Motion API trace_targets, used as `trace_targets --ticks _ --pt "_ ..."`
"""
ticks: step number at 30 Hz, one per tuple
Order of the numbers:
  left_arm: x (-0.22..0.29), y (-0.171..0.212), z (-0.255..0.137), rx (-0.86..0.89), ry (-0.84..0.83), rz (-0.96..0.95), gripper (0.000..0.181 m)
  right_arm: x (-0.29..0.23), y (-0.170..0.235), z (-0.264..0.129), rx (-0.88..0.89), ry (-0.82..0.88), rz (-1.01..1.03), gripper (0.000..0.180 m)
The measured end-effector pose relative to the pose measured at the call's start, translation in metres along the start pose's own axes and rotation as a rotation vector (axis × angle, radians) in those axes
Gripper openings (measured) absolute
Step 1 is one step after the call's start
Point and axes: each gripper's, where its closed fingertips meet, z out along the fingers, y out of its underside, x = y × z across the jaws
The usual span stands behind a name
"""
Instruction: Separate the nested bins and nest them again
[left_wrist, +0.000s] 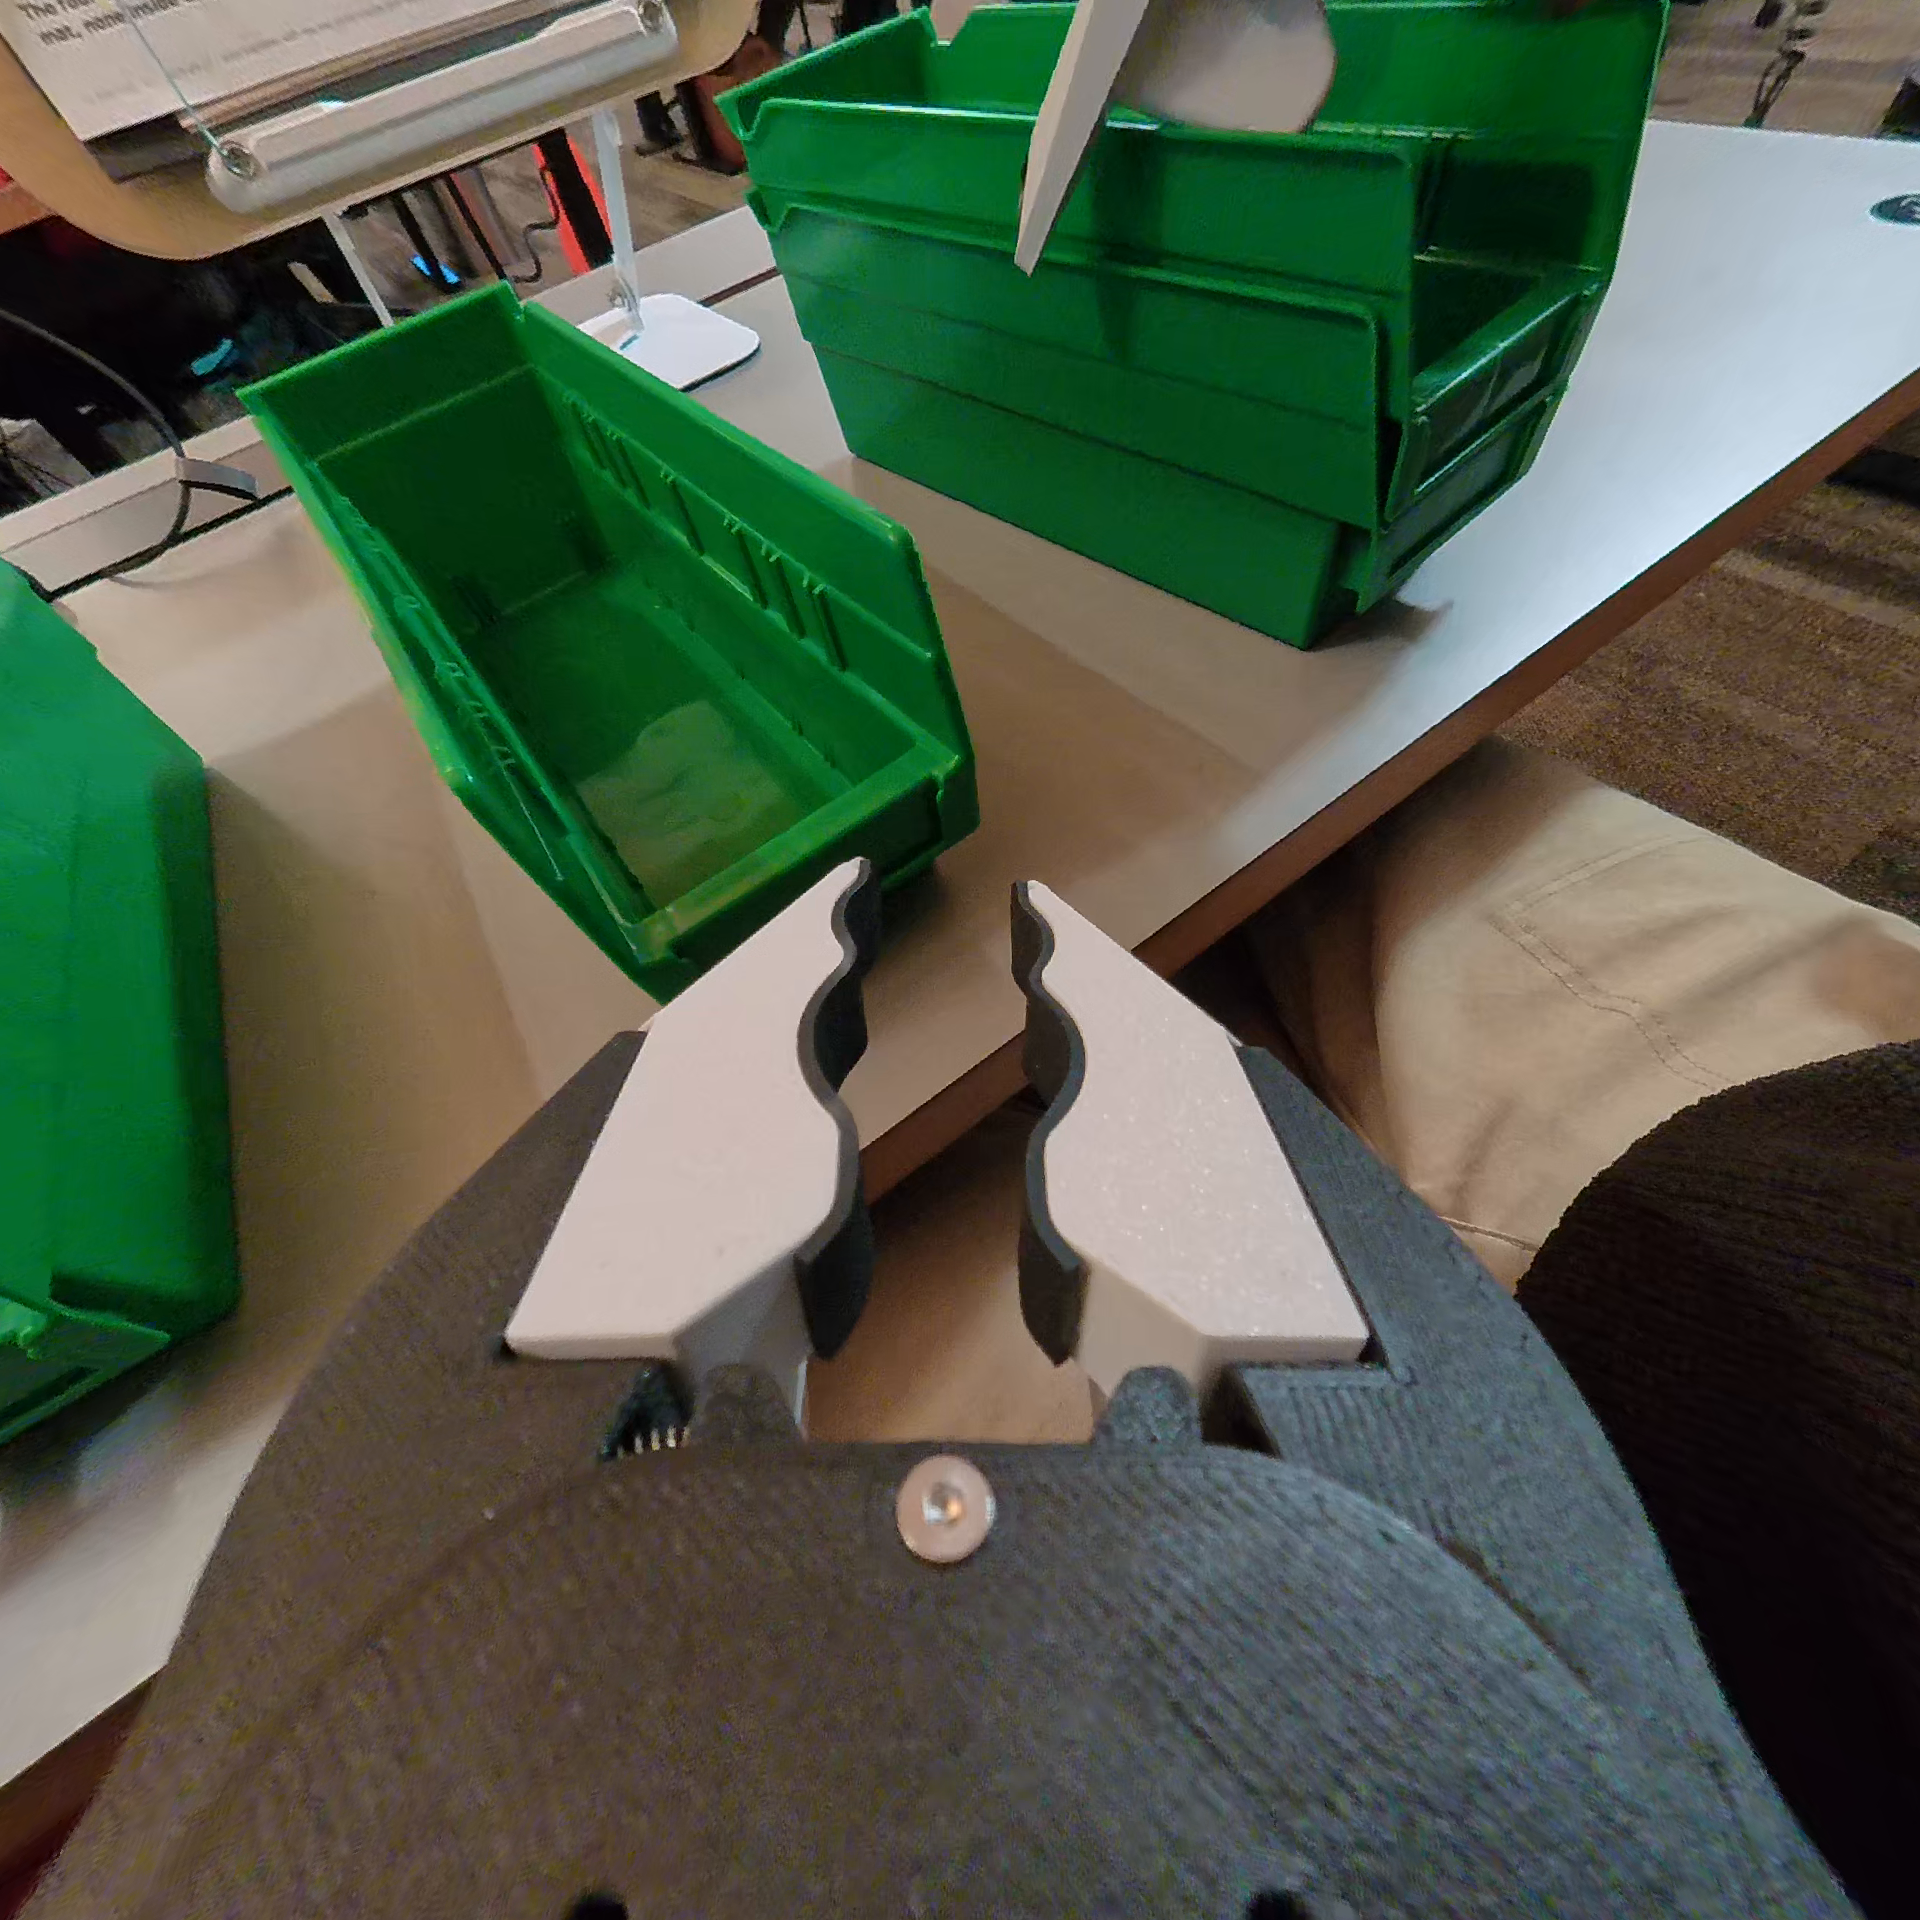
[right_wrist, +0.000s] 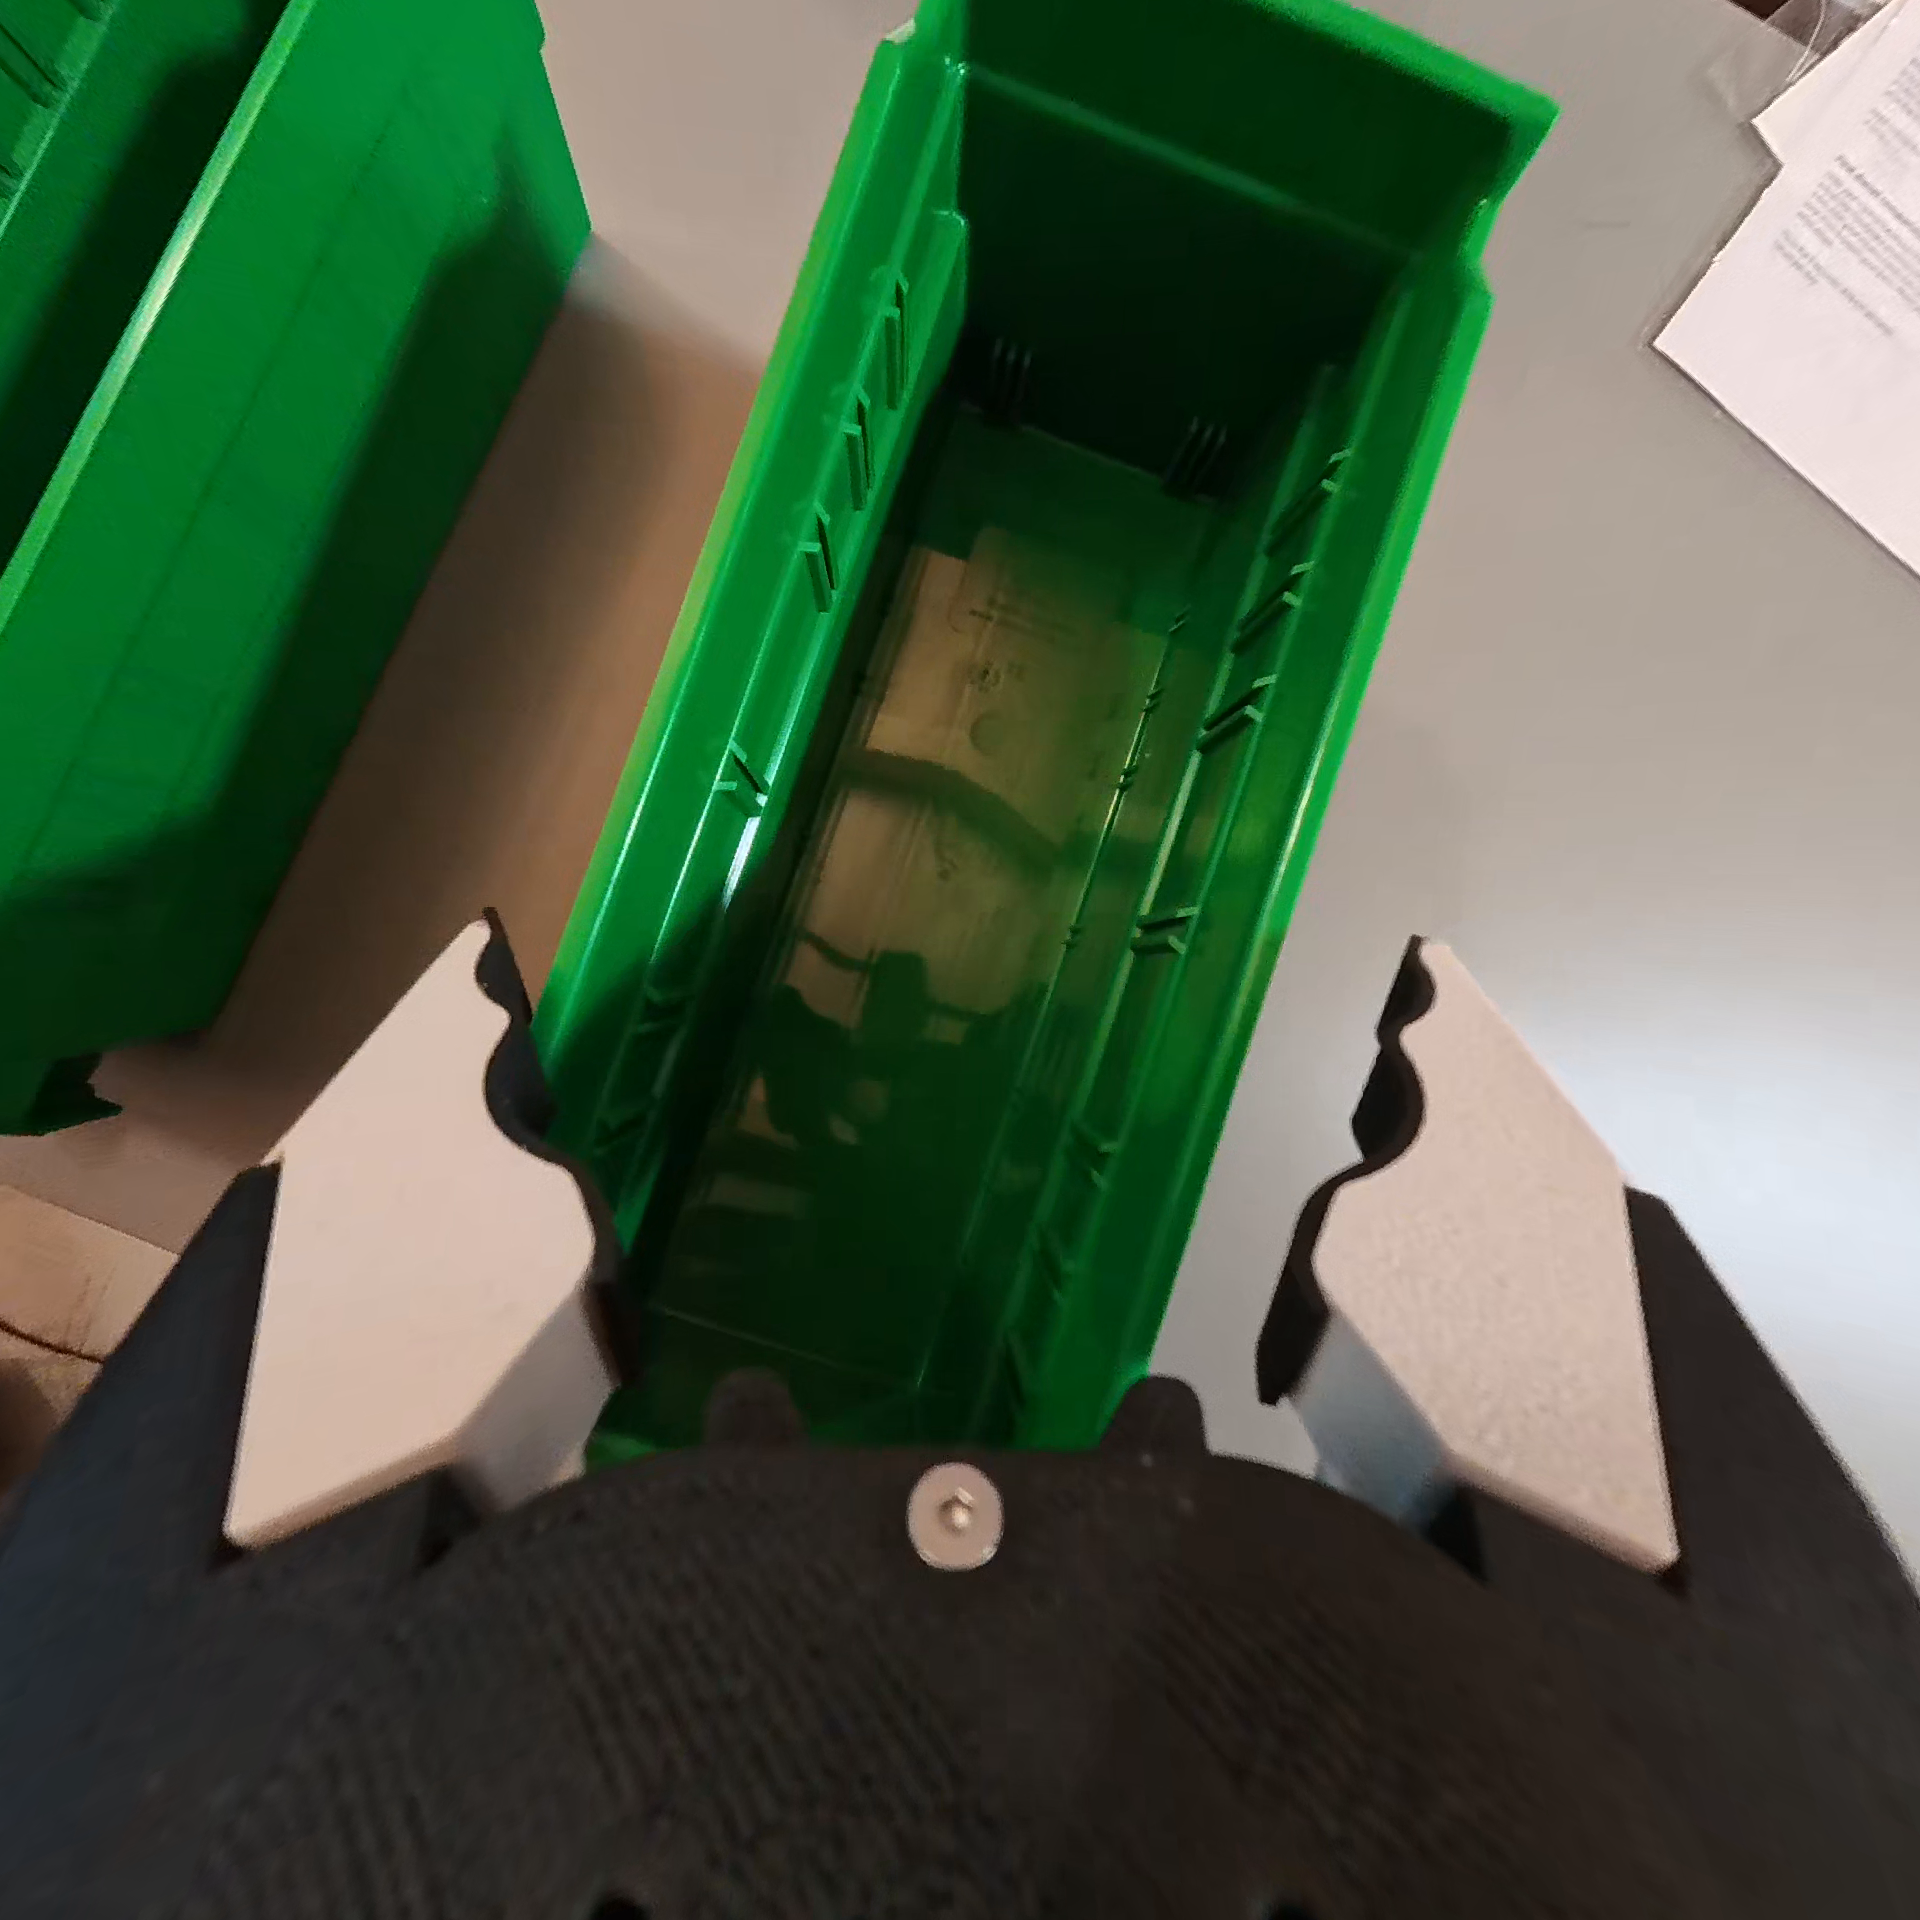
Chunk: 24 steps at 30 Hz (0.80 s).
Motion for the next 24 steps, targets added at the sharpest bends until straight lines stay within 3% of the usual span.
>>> trace_targets --ticks 17,24 --pt "0.002 0.003 0.002 -0.010 -0.001 0.010 0.024 -0.005 0.001 0.007 -0.063 -0.060 0.013 0.154" --pt "0.001 0.002 0.001 -0.009 -0.004 0.015 0.024 -0.018 0.010 0.018 -0.180 -0.197 0.042 0.158"
